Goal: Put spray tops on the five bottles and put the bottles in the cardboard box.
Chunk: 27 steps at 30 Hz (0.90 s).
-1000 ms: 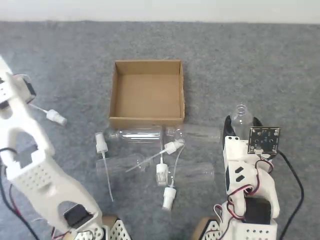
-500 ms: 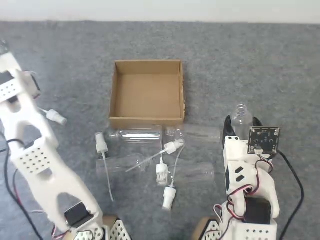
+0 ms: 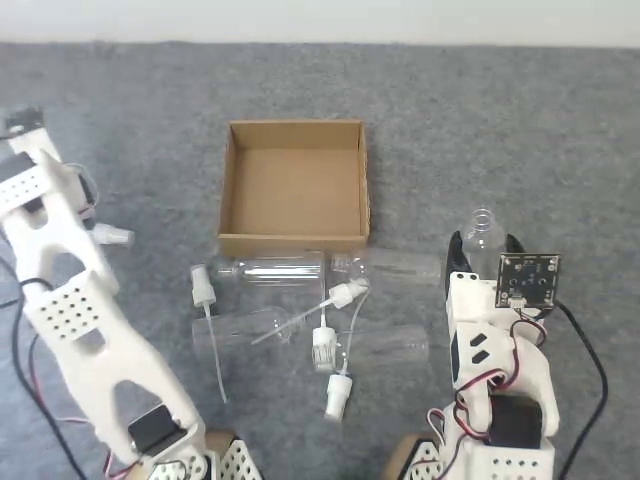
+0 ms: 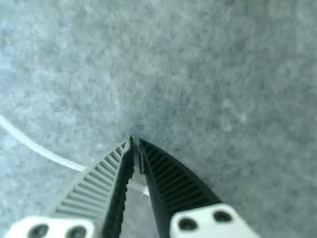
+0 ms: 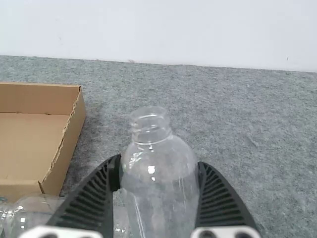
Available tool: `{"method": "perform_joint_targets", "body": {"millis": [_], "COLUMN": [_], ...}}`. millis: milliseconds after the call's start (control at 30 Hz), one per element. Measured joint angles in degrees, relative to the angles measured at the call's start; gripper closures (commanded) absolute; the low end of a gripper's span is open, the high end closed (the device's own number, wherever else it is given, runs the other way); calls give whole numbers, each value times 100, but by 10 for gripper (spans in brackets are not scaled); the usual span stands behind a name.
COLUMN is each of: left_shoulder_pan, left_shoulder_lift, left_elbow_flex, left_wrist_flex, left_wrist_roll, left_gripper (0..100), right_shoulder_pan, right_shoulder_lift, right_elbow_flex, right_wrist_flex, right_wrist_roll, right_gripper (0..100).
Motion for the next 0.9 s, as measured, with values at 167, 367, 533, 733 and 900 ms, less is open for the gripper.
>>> {"method": "perform_joint_targets", "body": {"millis": [167,367,533,733,900], "left_shoulder_pan": [-79,-132,-255,-457,-563], "left_shoulder_lift": [0,0,0,0,0], "left_elbow_flex": [-18,-88,-281,-352,-352], "left_wrist_flex": [536,1240,1890,1987,1987], "left_wrist_roll": [-290,-448,-431,-431,-457], "left_gripper": [987,987,987,987,987], "right_shoulder_pan": [0,0,0,0,0], "right_shoulder_lift": [0,0,0,0,0], "right_elbow_flex": [0,0,0,0,0], "right_wrist_flex": [0,0,0,0,0], "right_wrist_roll": [0,0,0,0,0], "right_gripper": [954,954,954,954,954]}}
